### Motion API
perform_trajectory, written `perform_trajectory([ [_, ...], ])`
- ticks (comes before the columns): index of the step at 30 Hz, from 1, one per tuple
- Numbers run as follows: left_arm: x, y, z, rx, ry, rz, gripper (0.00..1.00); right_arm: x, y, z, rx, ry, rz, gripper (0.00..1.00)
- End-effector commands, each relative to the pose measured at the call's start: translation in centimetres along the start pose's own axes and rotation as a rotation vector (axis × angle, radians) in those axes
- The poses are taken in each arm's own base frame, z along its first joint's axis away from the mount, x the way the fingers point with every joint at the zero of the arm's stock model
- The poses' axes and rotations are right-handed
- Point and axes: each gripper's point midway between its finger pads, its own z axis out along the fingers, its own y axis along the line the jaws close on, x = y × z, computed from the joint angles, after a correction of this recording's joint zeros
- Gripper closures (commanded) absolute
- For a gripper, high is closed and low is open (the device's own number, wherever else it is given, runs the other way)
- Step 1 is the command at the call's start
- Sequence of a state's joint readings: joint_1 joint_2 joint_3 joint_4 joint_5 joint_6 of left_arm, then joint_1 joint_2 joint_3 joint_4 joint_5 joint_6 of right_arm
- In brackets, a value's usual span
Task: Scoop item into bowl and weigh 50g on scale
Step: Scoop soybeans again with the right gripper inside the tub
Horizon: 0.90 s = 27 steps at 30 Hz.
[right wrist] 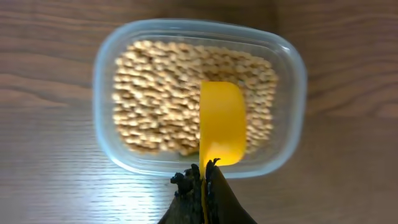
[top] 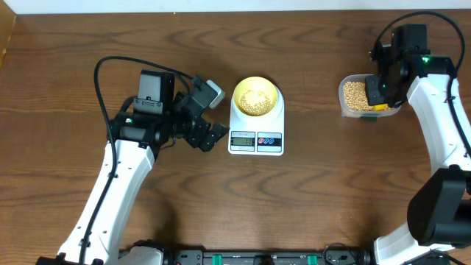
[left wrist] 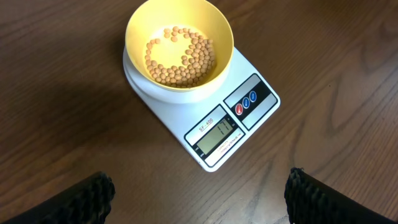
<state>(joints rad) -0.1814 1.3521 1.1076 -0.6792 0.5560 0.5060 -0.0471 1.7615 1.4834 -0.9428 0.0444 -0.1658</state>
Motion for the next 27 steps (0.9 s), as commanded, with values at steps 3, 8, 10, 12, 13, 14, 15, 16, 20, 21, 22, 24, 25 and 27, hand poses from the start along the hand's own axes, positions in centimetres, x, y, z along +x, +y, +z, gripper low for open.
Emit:
perform_trajectory([
  [3,-0.6,-0.3,-0.5,0.009,-0.024,0.025,0.1,-0.7,3.0,0.3,-0.177,-0.034,-0.007,0.99],
  [8,-0.6,-0.3,-0.5,0.009,-0.024,0.025,0.1,-1.1,4.6,-0.1,-0.275,-0.057,-0.007,0.99],
  [10,-0.6,-0.3,-0.5,0.009,-0.024,0.025,0.1,-1.1,5.0,-0.3,-0.3,-0.061,-0.007,0.99],
  [12,-0.6,-0.3,-0.5,0.009,-0.024,0.025,0.1,-1.2,5.3,-0.3,-0.315,-0.063,-0.008,0.99],
  [13,-0.6,-0.3,-0.5,0.009,-0.024,0.025,0.1,-1.2,5.2,-0.3,-0.314,-0.063,-0.006,0.99],
  [14,-0.6,-0.3,-0.5,0.009,-0.024,0.025,0.1,-1.2,5.1,-0.3,-0.313,-0.063,-0.004,0.99],
  [15,-0.6,-0.3,-0.5,0.009,-0.024,0.025,0.1,-1.2,5.0,-0.3,-0.312,-0.064,-0.001,0.99],
  [16,-0.6,-0.3,-0.5,0.009,-0.024,0.025,0.1,-1.2,4.8,-0.3,-0.31,-0.064,0.004,0.99],
  [20,-0.6,-0.3,-0.5,0.009,-0.024,0.025,0.1,-1.0,3.8,-0.3,-0.313,-0.063,0.033,0.99],
  [21,-0.6,-0.3,-0.5,0.009,-0.024,0.025,0.1,-0.9,3.5,-0.3,-0.315,-0.063,0.043,0.99],
  [22,-0.6,-0.3,-0.5,0.009,-0.024,0.025,0.1,-0.8,2.9,-0.3,-0.314,-0.062,0.062,0.99],
  [24,-0.6,-0.3,-0.5,0.009,-0.024,0.025,0.1,-0.6,1.8,-0.2,-0.31,-0.06,0.111,0.99],
  [25,-0.6,-0.3,-0.5,0.009,-0.024,0.025,0.1,-0.6,1.5,-0.3,-0.335,-0.066,0.127,0.99],
  [27,-0.6,-0.3,-0.5,0.009,-0.024,0.025,0.1,-0.7,1.3,-0.6,-0.399,-0.082,0.159,0.99],
])
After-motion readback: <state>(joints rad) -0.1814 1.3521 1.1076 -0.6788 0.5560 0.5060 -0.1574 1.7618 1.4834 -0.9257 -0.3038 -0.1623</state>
